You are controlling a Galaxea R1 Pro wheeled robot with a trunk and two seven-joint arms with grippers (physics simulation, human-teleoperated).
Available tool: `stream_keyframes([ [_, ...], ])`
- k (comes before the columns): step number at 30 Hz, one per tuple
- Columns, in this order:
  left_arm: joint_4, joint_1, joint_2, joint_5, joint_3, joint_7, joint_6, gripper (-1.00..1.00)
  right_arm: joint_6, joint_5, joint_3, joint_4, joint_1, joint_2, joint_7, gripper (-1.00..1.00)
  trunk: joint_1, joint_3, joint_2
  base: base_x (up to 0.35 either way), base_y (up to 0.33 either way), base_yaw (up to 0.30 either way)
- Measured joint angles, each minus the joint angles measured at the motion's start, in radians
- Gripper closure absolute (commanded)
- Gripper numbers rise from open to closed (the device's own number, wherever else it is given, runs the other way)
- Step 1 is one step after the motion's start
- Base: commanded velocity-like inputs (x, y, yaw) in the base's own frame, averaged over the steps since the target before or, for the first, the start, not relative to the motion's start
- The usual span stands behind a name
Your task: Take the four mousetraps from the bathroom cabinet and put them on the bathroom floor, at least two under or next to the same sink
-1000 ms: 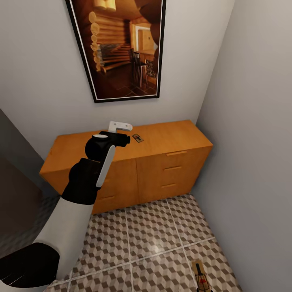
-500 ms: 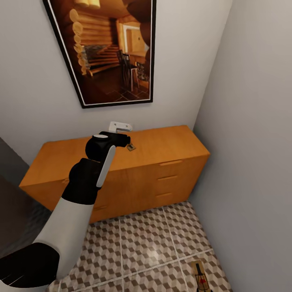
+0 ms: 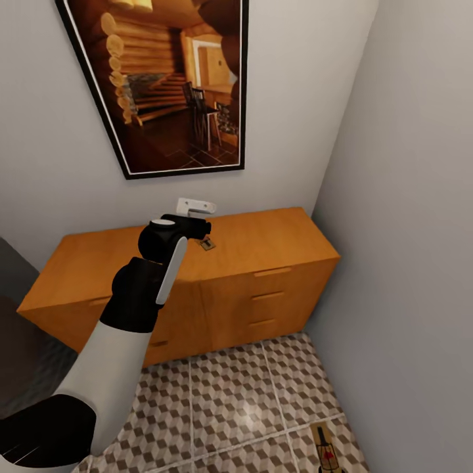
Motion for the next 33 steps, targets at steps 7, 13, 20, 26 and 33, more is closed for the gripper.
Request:
stream_keyframes([
  [7, 0.002, 0.003, 0.001, 0.001, 0.0, 0.0, 0.0, -1.0, 0.0, 0.0, 0.0, 0.0, 0.0, 0.0, -0.001, 1.0, 0.0, 0.0, 0.0, 0.002, -0.001, 0.18],
  [13, 0.016, 0.004, 0.001, 0.001, 0.0, 0.0, 0.0, -1.0, 0.0, 0.0, 0.0, 0.0, 0.0, 0.0, -0.001, 1.0, 0.0, 0.0, 0.0, 0.0, 0.0, 0.2],
  [20, 0.02, 0.004, 0.003, 0.001, 0.0, 0.0, 0.0, -1.0, 0.0, 0.0, 0.0, 0.0, 0.0, 0.0, -0.001, 1.0, 0.0, 0.0, 0.0, 0.0, 0.0, 0.204],
  [26, 0.026, 0.004, 0.002, 0.001, 0.001, 0.0, 0.0, -1.0, 0.0, 0.0, 0.0, 0.0, 0.0, 0.0, -0.001, 1.0, 0.0, 0.0, 0.0, 0.0, 0.0, 0.204],
  [33, 0.032, 0.004, 0.002, 0.0, 0.0, 0.0, 0.0, -1.0, 0.0, 0.0, 0.0, 0.0, 0.0, 0.0, -0.001, 1.0, 0.0, 0.0, 0.0, 0.054, -0.052, 0.204],
])
